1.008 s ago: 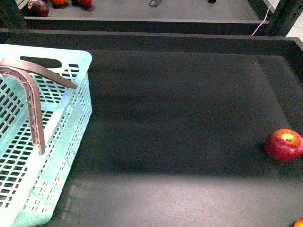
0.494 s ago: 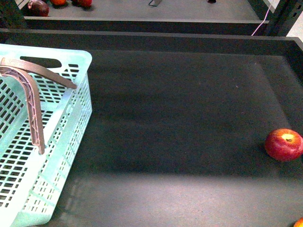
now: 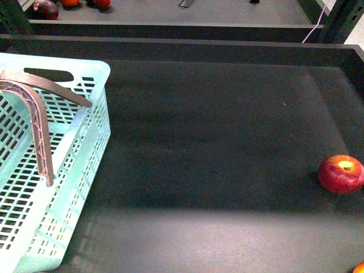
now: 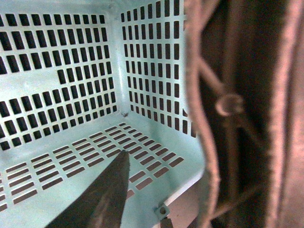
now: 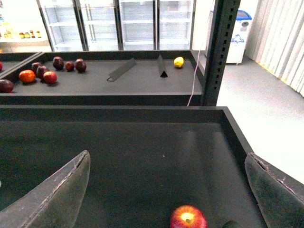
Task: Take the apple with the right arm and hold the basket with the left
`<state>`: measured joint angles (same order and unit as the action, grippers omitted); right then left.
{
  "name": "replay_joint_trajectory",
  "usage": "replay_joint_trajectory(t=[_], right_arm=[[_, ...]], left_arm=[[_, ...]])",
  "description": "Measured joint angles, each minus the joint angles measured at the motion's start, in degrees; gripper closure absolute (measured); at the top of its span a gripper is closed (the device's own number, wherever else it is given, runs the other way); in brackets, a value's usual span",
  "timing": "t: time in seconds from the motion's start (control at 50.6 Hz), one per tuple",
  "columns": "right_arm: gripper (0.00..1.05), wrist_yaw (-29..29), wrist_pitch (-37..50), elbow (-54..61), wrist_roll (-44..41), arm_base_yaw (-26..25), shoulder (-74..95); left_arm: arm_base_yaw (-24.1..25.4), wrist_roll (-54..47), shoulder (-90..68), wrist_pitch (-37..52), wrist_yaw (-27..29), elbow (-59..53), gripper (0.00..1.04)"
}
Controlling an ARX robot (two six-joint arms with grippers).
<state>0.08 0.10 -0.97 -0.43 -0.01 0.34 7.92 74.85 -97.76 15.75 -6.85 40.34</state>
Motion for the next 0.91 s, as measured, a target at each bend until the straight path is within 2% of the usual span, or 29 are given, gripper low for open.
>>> replay_joint_trajectory(t=[0.138, 0.217, 0.237, 0.494, 0.672, 0.909], right_arm=[[0.09, 0.0, 0.0, 0.0, 0.0, 0.0, 0.0], [0.09, 0.0, 0.0, 0.0, 0.0, 0.0, 0.0], [0.09, 0.0, 0.0, 0.0, 0.0, 0.0, 0.0], [0.09, 0.0, 0.0, 0.0, 0.0, 0.0, 0.0], [0.09, 0.0, 0.0, 0.0, 0.0, 0.0, 0.0], [0.09, 0.0, 0.0, 0.0, 0.0, 0.0, 0.0]], left_arm=[[0.0, 0.3, 0.1, 0.2, 0.0, 0.5, 0.73], [-0.4, 0.6, 0.7, 0.0, 0.4, 0.7, 0.88], [-0.7, 0.8, 1.1, -0.4, 0.5, 0.7, 0.89], [-5.1, -0.5, 7.6, -4.0, 0.8, -0.7, 0.89], [-11.3, -2.1, 15.8, -7.7, 1.6, -0.5, 0.89], [-20.5, -4.0, 18.4, -11.2, 3.3, 3.4, 0.89]])
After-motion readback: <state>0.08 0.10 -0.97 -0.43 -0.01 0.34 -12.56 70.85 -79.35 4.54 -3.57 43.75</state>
